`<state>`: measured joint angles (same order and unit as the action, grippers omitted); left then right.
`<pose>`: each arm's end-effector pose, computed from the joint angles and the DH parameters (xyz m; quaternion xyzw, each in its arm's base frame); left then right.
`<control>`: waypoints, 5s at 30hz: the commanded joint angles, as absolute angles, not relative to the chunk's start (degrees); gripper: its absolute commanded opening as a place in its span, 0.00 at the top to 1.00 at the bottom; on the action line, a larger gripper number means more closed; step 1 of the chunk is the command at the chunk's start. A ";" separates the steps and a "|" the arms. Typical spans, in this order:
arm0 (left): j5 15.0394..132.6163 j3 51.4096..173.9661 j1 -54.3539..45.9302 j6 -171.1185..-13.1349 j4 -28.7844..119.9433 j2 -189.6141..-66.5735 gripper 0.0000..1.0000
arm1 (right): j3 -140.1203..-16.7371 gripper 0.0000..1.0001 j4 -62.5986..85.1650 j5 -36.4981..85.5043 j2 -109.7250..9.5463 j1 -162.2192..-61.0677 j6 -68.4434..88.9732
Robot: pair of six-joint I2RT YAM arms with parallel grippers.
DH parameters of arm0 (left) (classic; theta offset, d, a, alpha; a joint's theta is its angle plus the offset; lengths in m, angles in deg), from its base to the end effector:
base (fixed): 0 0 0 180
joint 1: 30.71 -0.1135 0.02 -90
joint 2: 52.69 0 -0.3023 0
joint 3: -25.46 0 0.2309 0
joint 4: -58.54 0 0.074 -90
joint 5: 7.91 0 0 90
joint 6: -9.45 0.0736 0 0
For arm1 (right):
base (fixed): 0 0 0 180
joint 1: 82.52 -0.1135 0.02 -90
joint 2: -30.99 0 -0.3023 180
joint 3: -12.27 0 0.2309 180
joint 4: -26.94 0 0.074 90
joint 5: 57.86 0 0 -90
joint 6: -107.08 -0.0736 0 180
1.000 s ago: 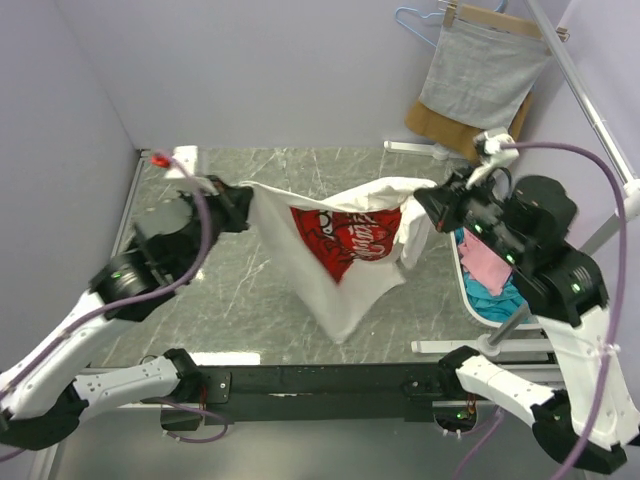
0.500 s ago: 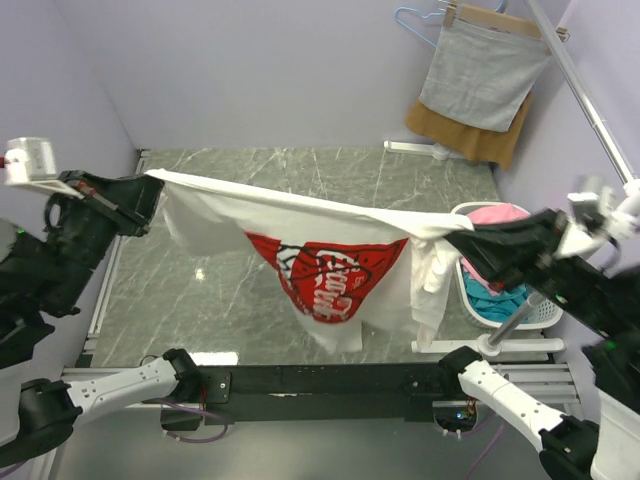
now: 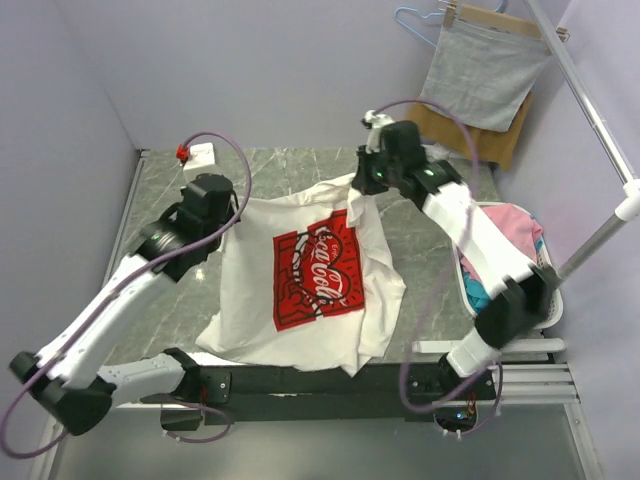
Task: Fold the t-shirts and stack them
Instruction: Flatten out the tshirt
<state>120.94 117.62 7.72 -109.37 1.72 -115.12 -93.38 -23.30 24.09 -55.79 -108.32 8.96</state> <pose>0.1834 -0.0866 0.4362 -0.1055 0.8162 -0.0363 0.5669 0.3078 0.1603 0.4135 -0.1676 0.8542 0.2010 0.4493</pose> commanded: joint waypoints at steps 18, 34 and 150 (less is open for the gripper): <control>118.13 125.93 -19.72 -110.17 28.54 -162.55 0.67 | -132.46 0.00 -21.96 38.02 -97.16 -96.49 5.04; 87.12 95.81 -6.98 -116.93 36.26 -137.94 0.15 | -77.17 0.00 -13.53 23.98 -61.84 -97.63 0.29; 96.68 103.27 -17.18 -119.66 19.13 -142.78 0.13 | -122.34 1.00 -29.59 36.52 -96.69 -97.11 1.78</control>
